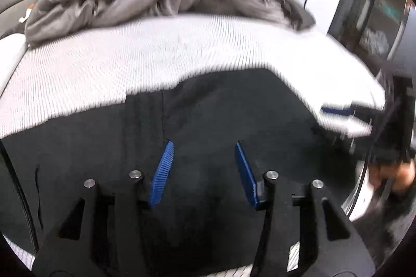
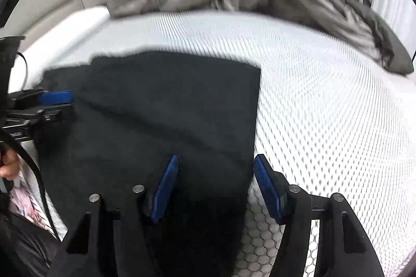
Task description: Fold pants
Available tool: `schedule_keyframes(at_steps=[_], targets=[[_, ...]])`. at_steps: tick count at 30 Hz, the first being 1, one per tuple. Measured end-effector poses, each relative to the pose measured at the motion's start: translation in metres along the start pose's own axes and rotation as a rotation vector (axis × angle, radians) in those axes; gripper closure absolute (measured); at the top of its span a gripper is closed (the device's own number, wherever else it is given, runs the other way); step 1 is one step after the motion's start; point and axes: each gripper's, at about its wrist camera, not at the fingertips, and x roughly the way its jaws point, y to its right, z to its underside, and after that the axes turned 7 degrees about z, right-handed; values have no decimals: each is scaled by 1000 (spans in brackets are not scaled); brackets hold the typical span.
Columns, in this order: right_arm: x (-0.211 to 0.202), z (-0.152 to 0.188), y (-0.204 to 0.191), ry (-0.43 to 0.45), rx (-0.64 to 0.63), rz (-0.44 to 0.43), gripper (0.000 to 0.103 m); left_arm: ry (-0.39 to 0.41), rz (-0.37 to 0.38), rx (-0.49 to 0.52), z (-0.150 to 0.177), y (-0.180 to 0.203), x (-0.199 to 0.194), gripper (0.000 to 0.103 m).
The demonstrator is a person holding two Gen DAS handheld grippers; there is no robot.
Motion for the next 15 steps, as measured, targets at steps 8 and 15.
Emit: schedule_keyframes(at_steps=[8, 15], targets=[[62, -36, -60, -123, -120, -40, 40, -141, -42, -47, -9, -25, 66, 54], [54, -17, -7, -189, -69, -1, 40, -138, -13, -14, 0, -38, 50, 54]])
